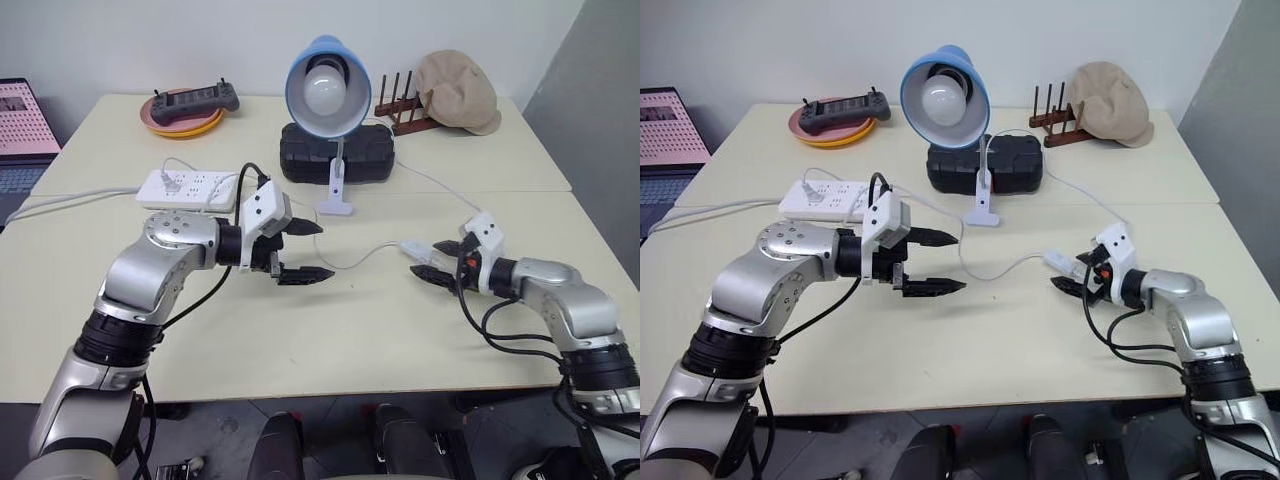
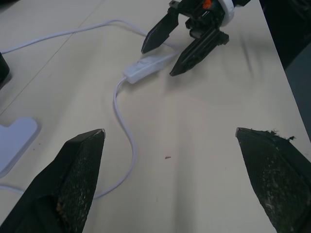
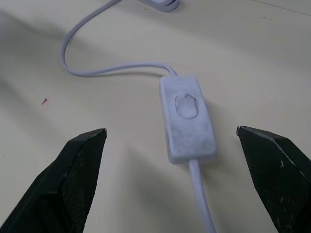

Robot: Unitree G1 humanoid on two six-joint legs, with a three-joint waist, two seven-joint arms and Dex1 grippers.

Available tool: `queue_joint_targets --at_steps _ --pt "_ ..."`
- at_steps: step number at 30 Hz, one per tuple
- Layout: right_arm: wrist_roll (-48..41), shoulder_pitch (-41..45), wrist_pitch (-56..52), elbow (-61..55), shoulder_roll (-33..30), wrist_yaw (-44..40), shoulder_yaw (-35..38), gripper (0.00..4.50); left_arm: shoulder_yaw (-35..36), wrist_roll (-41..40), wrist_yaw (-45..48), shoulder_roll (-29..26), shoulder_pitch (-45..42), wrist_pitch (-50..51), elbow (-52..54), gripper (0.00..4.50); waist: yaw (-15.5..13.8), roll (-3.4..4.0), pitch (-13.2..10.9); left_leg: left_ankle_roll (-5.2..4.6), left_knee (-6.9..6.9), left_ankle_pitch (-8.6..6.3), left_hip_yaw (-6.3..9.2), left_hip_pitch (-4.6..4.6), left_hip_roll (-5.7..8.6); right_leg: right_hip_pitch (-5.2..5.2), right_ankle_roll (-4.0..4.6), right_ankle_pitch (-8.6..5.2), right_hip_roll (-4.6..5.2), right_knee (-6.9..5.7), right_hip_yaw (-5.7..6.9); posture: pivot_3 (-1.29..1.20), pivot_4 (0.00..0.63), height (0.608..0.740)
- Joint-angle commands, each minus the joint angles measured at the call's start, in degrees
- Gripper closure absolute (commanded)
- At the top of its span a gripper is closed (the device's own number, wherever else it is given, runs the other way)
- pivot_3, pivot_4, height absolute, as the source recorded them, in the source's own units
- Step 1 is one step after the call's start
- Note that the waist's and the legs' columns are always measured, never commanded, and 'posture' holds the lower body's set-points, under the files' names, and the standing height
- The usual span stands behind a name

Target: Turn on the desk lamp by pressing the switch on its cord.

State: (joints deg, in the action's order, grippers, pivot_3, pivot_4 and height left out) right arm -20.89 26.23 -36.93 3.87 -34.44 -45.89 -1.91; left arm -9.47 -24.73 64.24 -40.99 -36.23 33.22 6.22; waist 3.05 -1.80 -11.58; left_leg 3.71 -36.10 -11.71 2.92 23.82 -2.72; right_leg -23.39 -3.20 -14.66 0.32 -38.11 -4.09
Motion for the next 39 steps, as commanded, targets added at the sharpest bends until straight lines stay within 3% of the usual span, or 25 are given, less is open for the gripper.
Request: queue_joint_targets --at_steps 1,4,7,19,24,28,31,35,39 --pt "-0.3 2.1 -0.7 2.5 0.3 -0.3 1.2 0.01 2.6 -0.8 -0.8 -0.1 0.3 0.2 2.2 0.0 0.0 0.0 0.0 0.0 0.0 0.0 0.0 0.0 0.0 0.0 0.01 0.01 0.0 0.0 0.0 0.0 0.15 0.74" --pt "-0.1 2.7 -0.6 4.1 0.6 -0.9 1.1 0.01 3.0 -0.8 -1.3 -0.3 1.2 0.3 2.8 0.0 0.0 0.0 0.0 0.0 0.01 0.0 -0.01 0.0 0.0 0.0 0.04 0.02 0.0 0.01 -0.01 0.0 0.15 0.74" --pt "-0.7 3.4 -1.2 5.3 1.2 -0.8 1.6 0.5 3.5 -0.9 -1.9 -0.6 2.3 0.8 3.9 0.0 0.0 0.0 0.0 0.0 0.01 0.0 0.0 0.0 0.0 0.0 0.05 0.03 0.0 0.0 -0.01 0.0 0.15 0.74" --pt "-0.9 2.8 -1.0 4.9 -0.2 -2.2 2.8 3.43 4.3 -1.3 -2.1 -0.5 3.1 1.7 4.3 0.0 0.0 0.0 0.0 0.0 0.0 0.0 0.0 -0.01 0.0 0.0 0.03 0.02 0.0 -0.01 0.0 0.0 0.15 0.74" --pt "-2.2 2.0 -1.6 -0.3 0.2 -0.9 3.8 3.46 7.4 -6.2 -5.3 2.0 3.7 8.4 3.7 0.0 0.0 0.01 0.0 0.0 0.01 0.0 0.0 -0.01 0.0 0.0 0.02 0.02 0.0 -0.01 -0.01 0.0 0.15 0.74" --pt "-0.7 -0.6 1.1 -12.5 0.3 2.1 3.7 3.46 16.8 -20.1 -16.7 10.0 5.1 26.2 5.8 0.0 0.0 0.01 0.0 0.0 0.01 0.0 0.03 0.0 -0.01 0.0 -0.04 -0.02 0.0 -0.03 0.01 0.0 0.15 0.74" --pt "3.3 -3.1 7.0 -17.2 1.0 4.9 2.1 3.46 24.2 -32.5 -27.9 19.3 6.1 36.2 6.4 0.0 -0.1 0.0 0.0 0.0 -0.01 0.0 0.08 0.02 -0.01 0.01 -0.05 -0.02 0.0 -0.03 0.04 0.0 0.15 0.74" --pt "5.1 -5.5 10.5 -20.3 2.0 6.0 0.8 3.46 27.7 -39.3 -38.1 27.3 7.7 40.0 6.9 0.0 -0.3 -0.02 0.0 0.0 -0.06 0.0 0.08 -0.03 0.03 0.09 -0.08 0.0 0.05 -0.02 0.04 0.0 0.15 0.74" --pt "5.9 -6.4 13.1 -21.9 2.6 6.1 -0.1 3.46 27.7 -42.7 -44.1 31.8 8.5 40.3 7.2 0.0 -0.5 -0.02 0.0 0.01 -0.15 0.01 0.09 -0.05 0.04 0.1 -0.06 0.06 0.04 -0.09 0.03 0.0 0.15 0.74"
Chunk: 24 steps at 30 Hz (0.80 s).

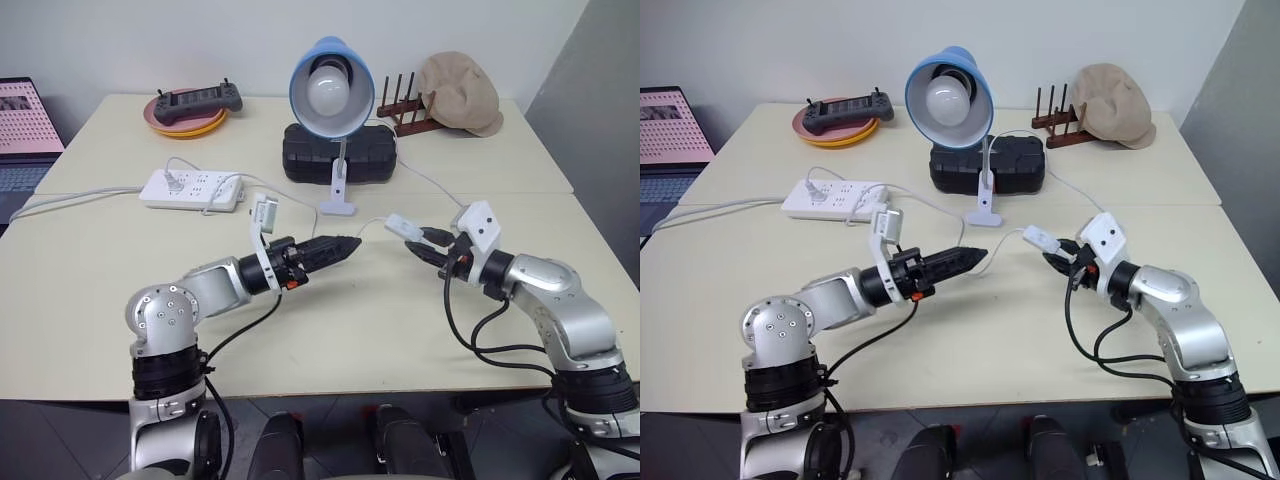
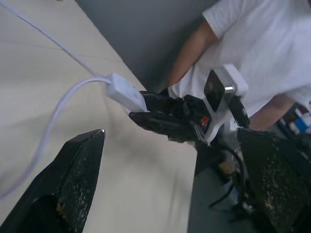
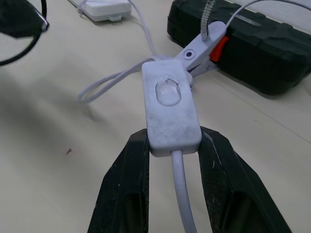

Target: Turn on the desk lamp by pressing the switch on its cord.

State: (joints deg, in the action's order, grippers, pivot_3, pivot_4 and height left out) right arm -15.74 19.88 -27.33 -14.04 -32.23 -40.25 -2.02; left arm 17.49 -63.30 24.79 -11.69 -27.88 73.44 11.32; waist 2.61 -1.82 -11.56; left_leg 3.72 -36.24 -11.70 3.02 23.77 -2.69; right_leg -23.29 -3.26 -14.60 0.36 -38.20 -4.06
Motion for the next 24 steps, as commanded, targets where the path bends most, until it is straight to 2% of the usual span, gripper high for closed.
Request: queue_joint_targets --at_steps 1,12,24 --pt "0.8 -0.2 3.9 -4.5 0.7 0.6 -0.1 3.46 0.2 -4.7 -5.4 3.2 0.5 0.0 2.2 0.0 0.0 0.01 0.0 0.0 -0.01 0.0 -0.01 -0.01 0.0 0.0 -0.01 0.01 0.0 -0.01 -0.01 0.0 0.15 0.74" --pt "-1.4 -0.7 4.4 -9.9 2.2 -1.8 -2.0 3.46 -3.0 -4.5 -7.9 5.1 -0.9 -3.3 -2.1 0.0 -0.3 0.01 0.0 0.0 -0.01 0.01 -0.01 -0.05 0.01 0.04 0.02 0.03 -0.03 0.02 -0.03 0.0 0.15 0.74" --pt "-2.1 -2.5 4.8 -11.0 2.1 -2.9 -2.8 3.46 -3.9 -5.3 -5.4 2.4 -2.9 -4.0 -4.7 0.0 -0.4 0.01 0.0 0.0 0.01 0.0 -0.01 -0.04 0.01 0.03 0.02 0.02 -0.04 0.06 -0.02 0.0 0.15 0.74"
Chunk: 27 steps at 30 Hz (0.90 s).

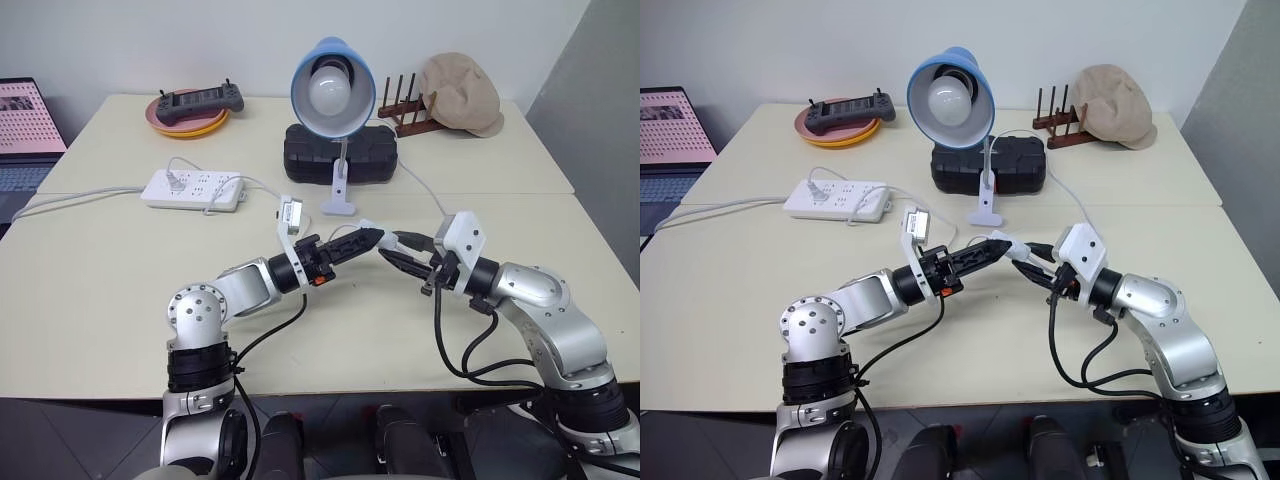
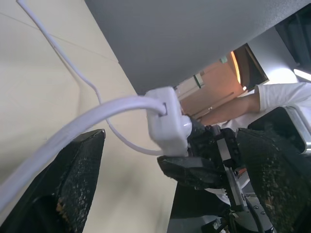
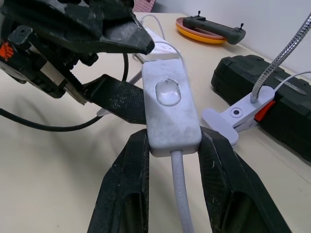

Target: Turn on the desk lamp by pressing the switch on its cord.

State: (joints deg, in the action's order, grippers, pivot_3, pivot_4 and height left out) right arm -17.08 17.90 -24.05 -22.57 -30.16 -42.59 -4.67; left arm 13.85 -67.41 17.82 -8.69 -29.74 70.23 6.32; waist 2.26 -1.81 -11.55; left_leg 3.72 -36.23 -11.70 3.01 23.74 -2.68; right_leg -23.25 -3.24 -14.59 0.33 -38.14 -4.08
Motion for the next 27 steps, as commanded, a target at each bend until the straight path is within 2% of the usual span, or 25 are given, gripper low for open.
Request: queue_joint_targets --at_steps 1,5,6,7,13,23,25,27 --pt "-0.7 -0.6 1.6 -2.5 0.1 -0.6 -0.2 3.46 -0.3 -1.3 1.8 -0.8 -1.1 -0.8 0.2 0.0 0.0 0.0 0.0 0.0 0.0 0.0 0.0 0.0 0.0 0.0 0.0 0.0 0.0 0.01 0.0 0.0 0.15 0.74" --pt "-0.6 -0.7 2.0 -2.5 0.3 -0.5 -0.3 3.46 -0.4 -1.5 2.6 -1.3 -1.2 -0.6 0.0 0.0 0.0 0.0 0.0 0.0 0.0 0.0 0.0 0.0 0.0 0.0 -0.01 -0.01 0.0 0.02 0.0 0.0 0.15 0.74" --pt "-0.5 -0.7 2.1 -2.5 0.3 -0.4 -0.4 3.46 -0.5 -1.4 2.8 -1.5 -1.2 -0.5 -0.1 0.37 0.0 0.0 0.0 0.0 0.0 0.0 0.0 0.0 0.0 0.0 -0.02 -0.01 0.0 0.02 0.0 0.0 0.15 0.74" --pt "-0.5 -0.7 2.2 -2.5 0.3 -0.3 -0.5 3.46 -0.6 -1.4 2.9 -1.5 -1.2 -0.5 -0.1 0.47 0.0 0.0 0.0 0.0 0.0 0.0 0.0 0.0 0.0 0.0 -0.02 -0.02 0.0 0.02 0.0 0.0 0.15 0.74" --pt "-0.4 -0.2 2.9 -3.0 0.6 -0.4 -1.2 3.46 -1.3 -1.8 3.8 -1.9 -0.9 0.0 0.4 1.81 0.0 0.0 0.0 0.0 0.01 0.0 0.0 0.01 0.0 0.0 -0.02 -0.02 0.0 0.04 0.0 0.0 0.15 0.74" --pt "0.1 0.0 3.6 -3.5 0.5 -0.5 -2.0 3.46 -1.2 -2.0 3.8 -2.0 -1.2 -0.1 -0.1 3.76 0.0 0.0 0.0 0.0 0.02 0.0 0.0 0.01 0.0 0.0 -0.04 -0.03 0.0 0.04 0.0 0.0 0.15 0.74" --pt "0.1 0.0 3.5 -3.6 0.4 -0.4 -1.9 3.46 -1.2 -2.3 3.6 -2.0 -1.1 0.0 -0.1 3.95 0.0 0.0 0.0 0.0 0.02 0.0 0.0 0.01 0.0 0.0 -0.03 -0.03 0.0 0.05 0.0 0.0 0.15 0.74" --pt "0.0 0.0 3.4 -3.7 0.4 -0.3 -1.8 3.46 -1.1 -2.7 3.2 -2.0 -1.0 0.1 -0.1 3.95 0.0 0.0 0.0 0.0 0.02 0.0 0.0 0.01 0.0 0.0 -0.04 -0.03 0.0 0.05 0.0 0.0 0.15 0.74"
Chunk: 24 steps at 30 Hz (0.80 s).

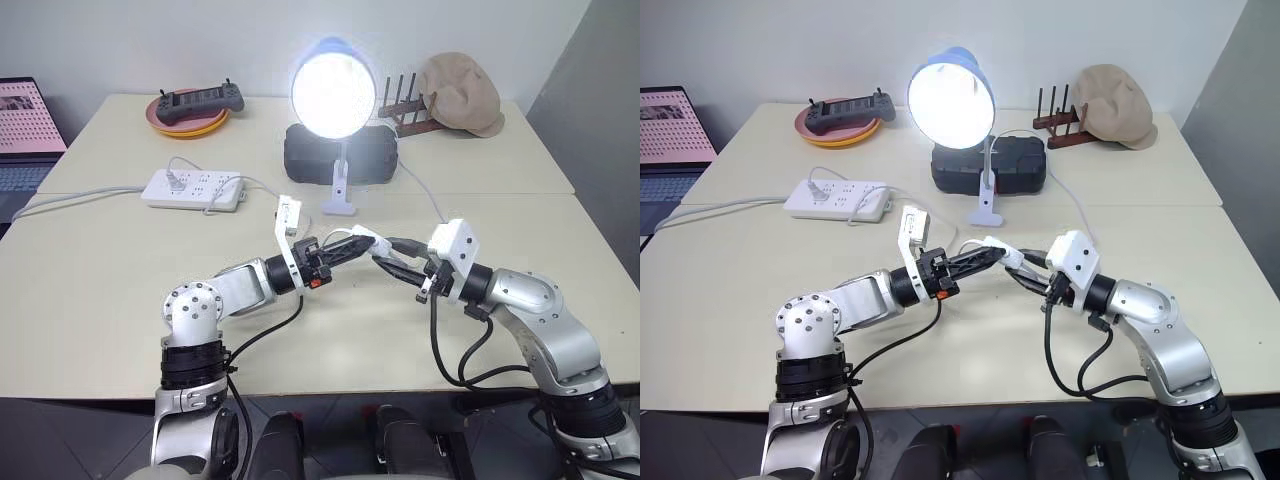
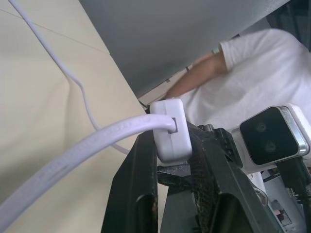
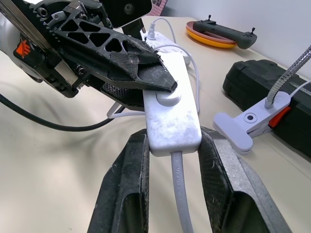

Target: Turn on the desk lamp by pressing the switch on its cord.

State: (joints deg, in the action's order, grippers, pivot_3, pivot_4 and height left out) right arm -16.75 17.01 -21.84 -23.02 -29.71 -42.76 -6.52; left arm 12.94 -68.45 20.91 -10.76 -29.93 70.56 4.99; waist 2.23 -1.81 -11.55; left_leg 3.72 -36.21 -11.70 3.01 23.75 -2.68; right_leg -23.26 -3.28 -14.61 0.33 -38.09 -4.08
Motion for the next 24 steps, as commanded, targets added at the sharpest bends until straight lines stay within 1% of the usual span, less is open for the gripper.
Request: queue_joint_targets --at_steps 1,8,10,24 --pt "-0.3 0.9 1.1 -3.3 -0.1 -0.1 0.1 3.46 0.0 -2.1 -0.3 0.2 -0.8 0.0 1.2 3.95 0.0 0.0 0.0 0.0 0.0 0.0 0.0 0.0 0.0 0.0 0.0 0.0 0.0 0.0 0.0 0.0 0.15 0.74" --pt "-0.3 0.7 1.1 -3.1 -0.2 0.0 0.3 3.46 -0.1 -3.8 -1.7 0.3 -0.2 0.5 1.7 3.95 0.0 0.0 0.0 0.0 0.0 0.0 0.0 0.0 0.0 0.0 0.0 0.0 0.0 0.01 0.0 0.0 0.15 0.74" --pt "-0.3 0.9 1.1 -2.9 0.0 0.1 0.2 3.46 -0.6 -2.8 -2.3 0.2 0.1 -0.2 2.0 3.95 0.0 0.0 0.0 0.0 0.0 0.0 0.0 0.0 0.0 0.0 0.0 0.0 0.0 0.0 0.0 0.0 0.15 0.74" --pt "-0.3 1.2 1.5 -2.1 0.1 -0.3 -0.1 3.46 -0.6 -3.4 -4.2 -0.2 0.6 -0.8 2.6 3.95 0.0 0.0 0.0 0.0 0.02 0.0 0.0 0.0 0.0 0.0 0.0 -0.01 0.0 0.03 0.0 0.0 0.15 0.74"
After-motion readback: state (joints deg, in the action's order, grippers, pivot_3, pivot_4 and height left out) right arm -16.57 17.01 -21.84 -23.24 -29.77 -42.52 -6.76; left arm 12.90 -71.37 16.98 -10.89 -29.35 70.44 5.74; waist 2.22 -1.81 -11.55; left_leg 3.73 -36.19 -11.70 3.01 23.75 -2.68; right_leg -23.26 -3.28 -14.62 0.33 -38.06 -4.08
